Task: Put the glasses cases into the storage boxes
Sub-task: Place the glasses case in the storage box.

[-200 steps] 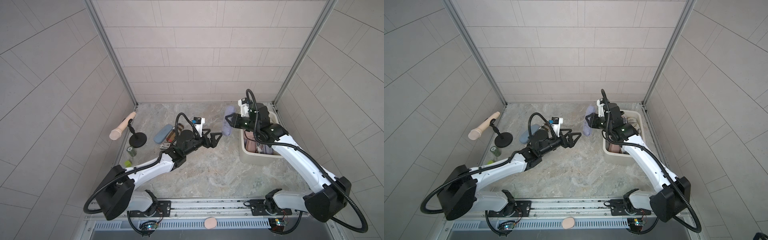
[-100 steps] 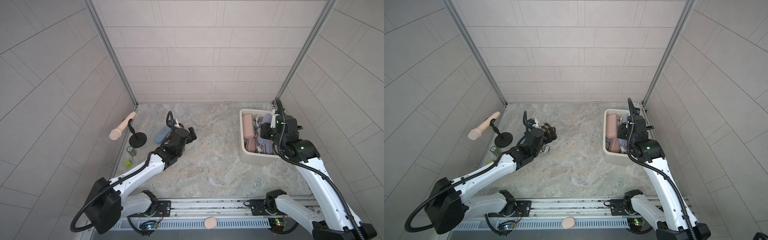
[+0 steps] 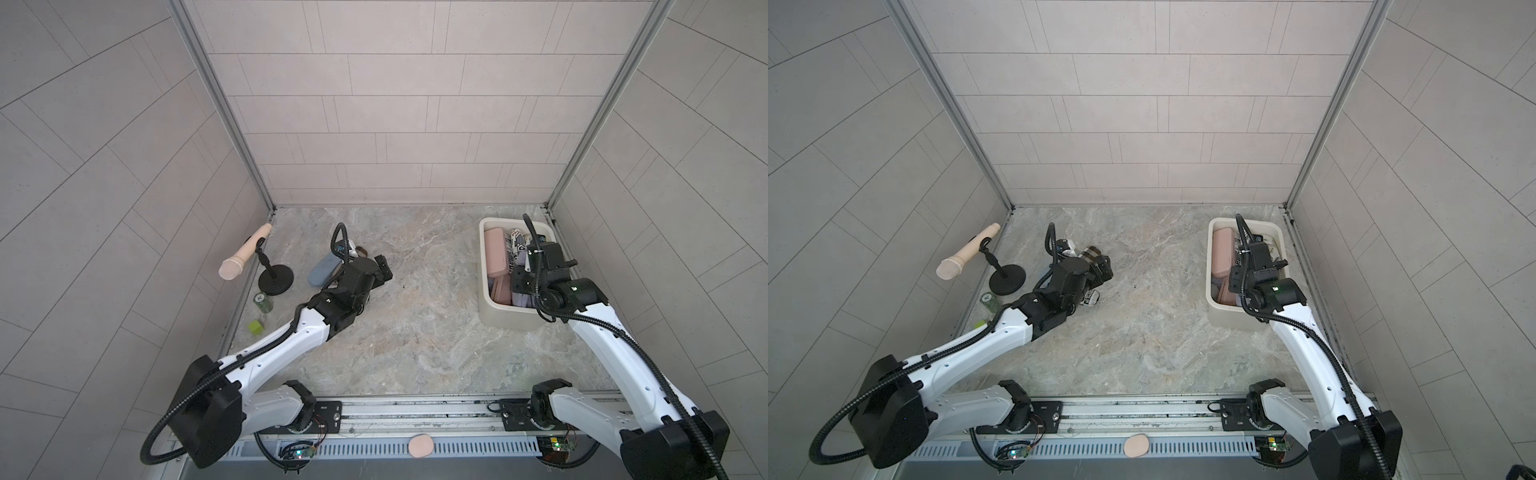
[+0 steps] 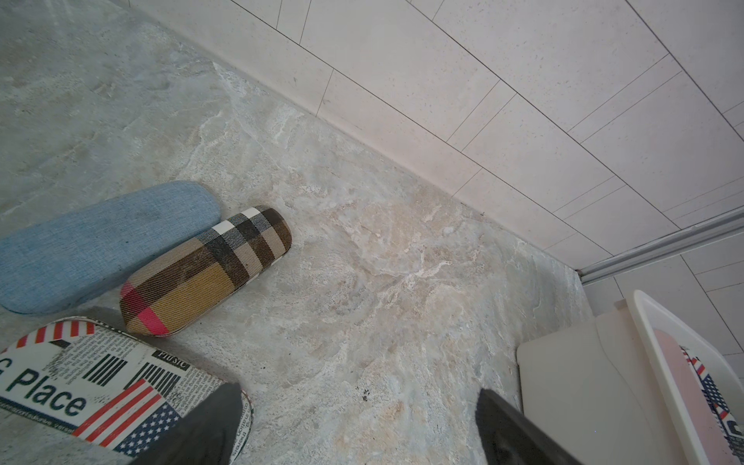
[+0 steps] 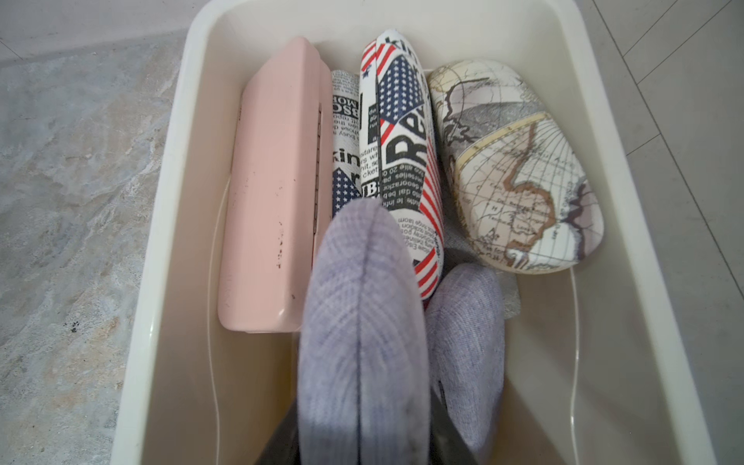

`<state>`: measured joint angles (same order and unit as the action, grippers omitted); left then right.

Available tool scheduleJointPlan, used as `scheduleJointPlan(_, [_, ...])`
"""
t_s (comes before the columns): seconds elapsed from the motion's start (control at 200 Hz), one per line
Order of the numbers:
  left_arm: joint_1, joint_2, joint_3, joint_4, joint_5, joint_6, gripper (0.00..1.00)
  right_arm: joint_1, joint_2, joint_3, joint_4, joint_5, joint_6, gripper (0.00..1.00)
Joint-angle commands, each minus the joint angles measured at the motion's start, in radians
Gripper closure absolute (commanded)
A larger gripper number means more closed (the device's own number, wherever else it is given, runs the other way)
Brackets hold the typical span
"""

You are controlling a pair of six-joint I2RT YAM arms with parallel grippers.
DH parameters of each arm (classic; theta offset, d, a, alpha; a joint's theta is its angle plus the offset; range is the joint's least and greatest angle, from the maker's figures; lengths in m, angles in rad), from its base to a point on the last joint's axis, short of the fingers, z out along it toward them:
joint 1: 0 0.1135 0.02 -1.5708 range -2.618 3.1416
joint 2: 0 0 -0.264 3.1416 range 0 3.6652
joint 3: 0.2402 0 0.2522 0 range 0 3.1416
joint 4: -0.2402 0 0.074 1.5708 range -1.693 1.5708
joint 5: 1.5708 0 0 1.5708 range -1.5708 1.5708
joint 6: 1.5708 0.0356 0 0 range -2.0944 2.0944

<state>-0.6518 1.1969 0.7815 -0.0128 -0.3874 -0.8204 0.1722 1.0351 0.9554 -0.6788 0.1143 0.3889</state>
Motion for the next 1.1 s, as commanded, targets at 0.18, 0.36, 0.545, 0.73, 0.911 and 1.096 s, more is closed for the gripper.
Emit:
scheduleJointPlan(0.18, [0.017, 0.003, 0.012, -0.004, 0.004, -0.028, 0.02, 0.027, -0.051, -0.005, -0.003, -0.058, 0.013, 0.48])
scheduleJointPlan(0.36, [0.018, 0.013, 0.02, -0.009, 0.016, -0.037, 0.02, 0.026, -0.059, 0.013, 0.0, -0.061, 0.005, 0.44])
scheduleJointPlan(0.545, [0.021, 0.025, 0.032, -0.031, 0.007, -0.02, 0.02, 0.027, -0.066, -0.009, 0.033, -0.057, 0.009, 0.48])
scheduleJointPlan(0.73, [0.086, 0.06, 0.099, -0.283, -0.061, -0.123, 0.0, 0.026, -0.08, -0.024, 0.071, -0.145, 0.0, 0.47])
scheduleJointPlan(0.911, [0.257, 0.113, 0.1, -0.411, 0.1, -0.219, 0.03, 0.028, -0.086, -0.018, 0.104, -0.188, -0.013, 0.4])
scheduleJointPlan(1.096, [0.304, 0.207, 0.129, -0.501, 0.153, -0.358, 0.13, 0.039, -0.077, -0.015, 0.141, -0.217, -0.013, 0.34])
